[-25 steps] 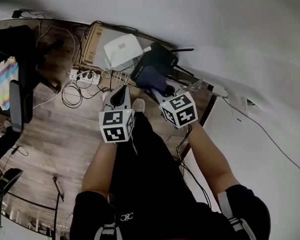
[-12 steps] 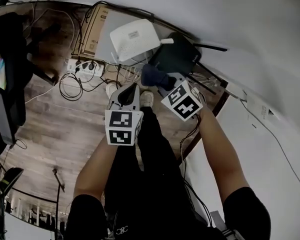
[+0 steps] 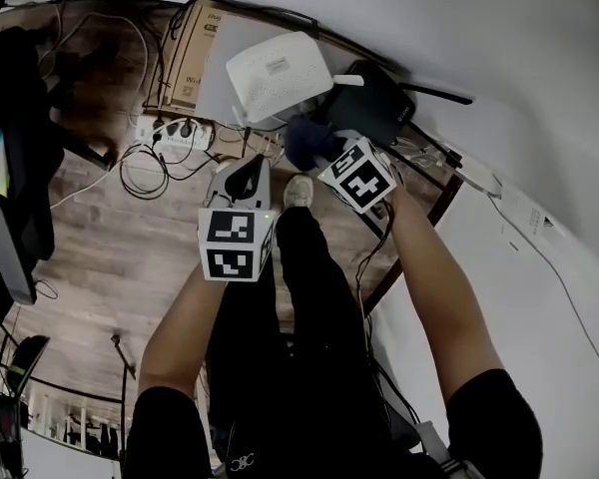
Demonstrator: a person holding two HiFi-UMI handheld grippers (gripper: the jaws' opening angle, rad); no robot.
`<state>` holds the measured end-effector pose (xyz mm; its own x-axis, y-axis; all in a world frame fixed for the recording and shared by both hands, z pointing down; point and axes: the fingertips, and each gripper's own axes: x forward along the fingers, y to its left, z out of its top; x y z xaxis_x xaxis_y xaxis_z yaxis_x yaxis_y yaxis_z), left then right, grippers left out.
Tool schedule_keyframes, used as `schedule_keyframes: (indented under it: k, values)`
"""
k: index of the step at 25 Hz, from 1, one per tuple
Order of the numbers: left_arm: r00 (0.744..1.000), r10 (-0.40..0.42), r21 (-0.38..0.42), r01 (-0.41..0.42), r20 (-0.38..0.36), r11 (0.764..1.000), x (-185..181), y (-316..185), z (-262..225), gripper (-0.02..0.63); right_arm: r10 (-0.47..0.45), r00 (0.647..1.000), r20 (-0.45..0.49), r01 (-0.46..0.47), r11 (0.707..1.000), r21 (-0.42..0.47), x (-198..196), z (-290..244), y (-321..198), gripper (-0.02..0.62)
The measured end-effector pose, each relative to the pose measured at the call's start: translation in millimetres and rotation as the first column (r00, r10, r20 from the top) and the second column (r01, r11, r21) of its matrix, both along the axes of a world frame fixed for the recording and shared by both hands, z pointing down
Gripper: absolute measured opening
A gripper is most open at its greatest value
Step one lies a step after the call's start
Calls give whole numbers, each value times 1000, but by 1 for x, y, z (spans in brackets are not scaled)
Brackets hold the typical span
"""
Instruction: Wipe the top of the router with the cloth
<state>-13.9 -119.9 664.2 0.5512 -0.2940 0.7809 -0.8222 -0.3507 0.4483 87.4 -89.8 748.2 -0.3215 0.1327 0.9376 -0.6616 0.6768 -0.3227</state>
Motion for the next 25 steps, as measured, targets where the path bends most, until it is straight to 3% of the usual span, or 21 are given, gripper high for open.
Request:
schedule_keyframes:
  k: [10,14,17,21,25]
  values:
    - [994,62,19,-64,90,998,-23,-16,25,5,36,999,8,-35,991,-131,12,3,16,60]
    - [998,20,-13,-19,67,1000,-12,-5,24,5,-29,999,-24,22,959,-281,29,3,43,60]
    - [999,2,-22,-1,33,1000,3,4,16,3,-73,994,-77,44,944,-327,46,2,44,60]
    - [1000,4,-41,-4,9,999,18,21,14,5,-108,963,-246,35,958,-286,82,6,27,60]
    - [1000,20,-49,-19,15,999,19,34,16,5,-61,916,-396,-16,982,-188,118,13,2,60]
